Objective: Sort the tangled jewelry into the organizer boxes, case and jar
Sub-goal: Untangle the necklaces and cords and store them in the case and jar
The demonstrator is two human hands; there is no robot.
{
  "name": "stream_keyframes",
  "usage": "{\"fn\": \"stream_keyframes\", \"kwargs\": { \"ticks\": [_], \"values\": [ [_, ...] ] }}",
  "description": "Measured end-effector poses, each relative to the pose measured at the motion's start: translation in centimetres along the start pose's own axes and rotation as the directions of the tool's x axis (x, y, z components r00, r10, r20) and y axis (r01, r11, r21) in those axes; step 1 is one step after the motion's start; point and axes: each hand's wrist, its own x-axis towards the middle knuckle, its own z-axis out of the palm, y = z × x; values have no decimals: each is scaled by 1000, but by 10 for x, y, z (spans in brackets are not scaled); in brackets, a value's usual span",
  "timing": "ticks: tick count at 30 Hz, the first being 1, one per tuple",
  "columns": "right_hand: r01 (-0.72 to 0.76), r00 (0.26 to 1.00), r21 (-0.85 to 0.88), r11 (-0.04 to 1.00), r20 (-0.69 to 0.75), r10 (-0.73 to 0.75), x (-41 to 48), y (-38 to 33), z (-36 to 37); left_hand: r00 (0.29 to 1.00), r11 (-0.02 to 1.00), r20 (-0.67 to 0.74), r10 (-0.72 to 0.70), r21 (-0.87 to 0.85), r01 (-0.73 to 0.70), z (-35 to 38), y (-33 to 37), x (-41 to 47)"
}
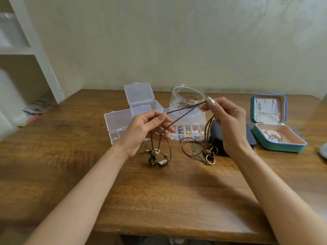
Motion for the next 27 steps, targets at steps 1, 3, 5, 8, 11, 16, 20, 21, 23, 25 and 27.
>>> {"fn": "stream_keyframes", "kwargs": {
  "ticks": [1,3,5,8,11,16,20,21,23,25,27],
  "values": [
    [-1,1000,15,1000,11,1,1,0,0,1000,1000,-21,-1,-9,1,0,0,0],
    [-26,999,41,999,26,25,2,2,-2,998,998,-56,-9,-56,6,0,-1,0],
    [-95,995,82,992,24,93,3,2,-2,996,987,-81,-28,-158,15,0,-1,1],
    [-148,989,91,985,1,148,3,2,-2,995,959,-92,-38,-282,10,-3,0,2],
    [-168,985,94,981,-26,171,2,3,-2,995,932,-103,-10,-362,-28,-6,-1,3],
    [-186,968,209,960,-129,215,4,1,-5,996,847,-82,39,-526,-77,-14,-2,4],
    [-211,965,265,941,-94,243,4,1,-5,992,885,-126,27,-459,-82,-12,2,3],
    [-226,964,294,929,-71,257,5,1,-5,986,908,-164,23,-410,-89,-11,2,3],
    [-255,960,376,891,-7,278,5,2,-6,963,962,-269,10,-259,-82,-9,-2,4],
    [-279,956,467,839,58,286,6,2,-7,939,991,-343,11,-123,-57,-9,-7,5],
    [-303,949,527,794,96,299,6,1,-7,918,997,-395,23,-54,-48,-9,-11,7]
  ]
}}
